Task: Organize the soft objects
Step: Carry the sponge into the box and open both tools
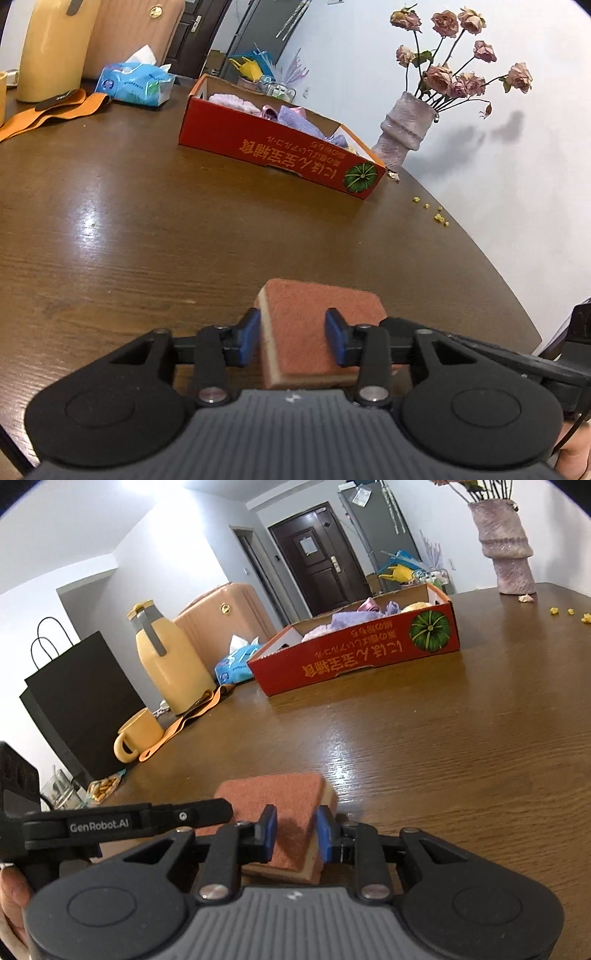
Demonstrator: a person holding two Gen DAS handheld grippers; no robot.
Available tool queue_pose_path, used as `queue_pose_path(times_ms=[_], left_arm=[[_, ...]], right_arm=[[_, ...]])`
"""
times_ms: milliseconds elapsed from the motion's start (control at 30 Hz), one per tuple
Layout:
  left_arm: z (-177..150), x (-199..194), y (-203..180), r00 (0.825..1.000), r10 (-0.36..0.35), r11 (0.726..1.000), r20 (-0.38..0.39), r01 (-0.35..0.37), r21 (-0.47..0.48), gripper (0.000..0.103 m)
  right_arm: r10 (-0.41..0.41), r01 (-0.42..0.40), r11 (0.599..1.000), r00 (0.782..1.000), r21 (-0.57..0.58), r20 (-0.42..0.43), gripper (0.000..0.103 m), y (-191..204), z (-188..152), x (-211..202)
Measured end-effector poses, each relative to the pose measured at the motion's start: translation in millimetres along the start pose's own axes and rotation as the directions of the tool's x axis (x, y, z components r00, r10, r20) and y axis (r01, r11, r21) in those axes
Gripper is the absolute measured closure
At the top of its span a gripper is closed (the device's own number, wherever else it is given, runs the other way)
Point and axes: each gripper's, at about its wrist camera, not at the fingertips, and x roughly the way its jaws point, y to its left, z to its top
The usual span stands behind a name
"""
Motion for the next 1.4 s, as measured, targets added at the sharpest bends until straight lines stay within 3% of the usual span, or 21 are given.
queue_pose_path(times_ms=[300, 400, 567, 700, 800, 900, 1033, 1100, 1267, 1400], left_arm=[[-0.4, 7.6, 9.0, 0.998, -0.061, 0.997, -0.013, 0.060, -0.056, 0.067], [18.3, 6.8, 8.2, 0.997, -0.074, 0.996, 0.022, 0.075, -0.050, 0.068], [103.6, 14.1, 5.2, 0.985, -0.074, 0.997, 0.157, 0.072, 0.022, 0.068], [192.3, 46.5, 16.4, 0.963, -0.034, 0.998, 0.266, 0.021, 0.051, 0.068], [243.8, 88.5, 27.0, 0.958, 0.039, 0.993, 0.283, -0.068, 0.096, 0.067], [280.9, 142.0, 47.2, 0.968, 0.093, 0.989, 0.231, -0.116, 0.087, 0.067], [292.2, 202.9, 65.6, 0.974, 0.187, 0.973, 0.130, -0.202, 0.110, 0.068], [289.3, 218.4, 63.6, 0.968, 0.215, 0.959, 0.129, -0.235, 0.161, 0.069], [284.9, 228.1, 57.5, 0.961, 0.235, 0.938, 0.145, -0.263, 0.224, 0.069], [286.8, 209.6, 58.0, 0.964, 0.207, 0.941, 0.168, -0.243, 0.235, 0.068]], right_arm=[[-0.002, 0.003, 0.999, 1.000, 0.033, -0.026, 0.080, -4.5, 3.2, 9.5], [0.003, -0.003, 1.000, 1.000, 0.002, 0.003, 0.081, 0.2, 21.3, 12.1], [0.053, -0.043, 0.994, 0.993, -0.096, 0.107, 0.081, 11.7, 97.5, 33.1], [0.086, -0.061, 0.988, 0.980, -0.140, 0.179, 0.083, 13.4, 180.6, 88.9], [0.067, -0.048, 0.991, 0.987, -0.127, 0.148, 0.083, 4.8, 228.8, 153.7], [0.024, -0.016, 0.996, 0.995, -0.085, 0.095, 0.083, -10.5, 258.6, 216.2], [-0.049, 0.047, 0.998, 0.998, -0.049, -0.041, 0.083, -28.0, 268.2, 283.8], [-0.109, 0.104, 0.986, 0.994, -0.127, -0.029, 0.085, -23.0, 263.2, 298.1], [-0.201, 0.187, 0.954, 0.979, -0.235, -0.036, 0.091, -10.2, 261.9, 307.5], [-0.152, 0.139, 0.973, 0.987, -0.186, -0.053, 0.089, -8.0, 272.0, 287.4]])
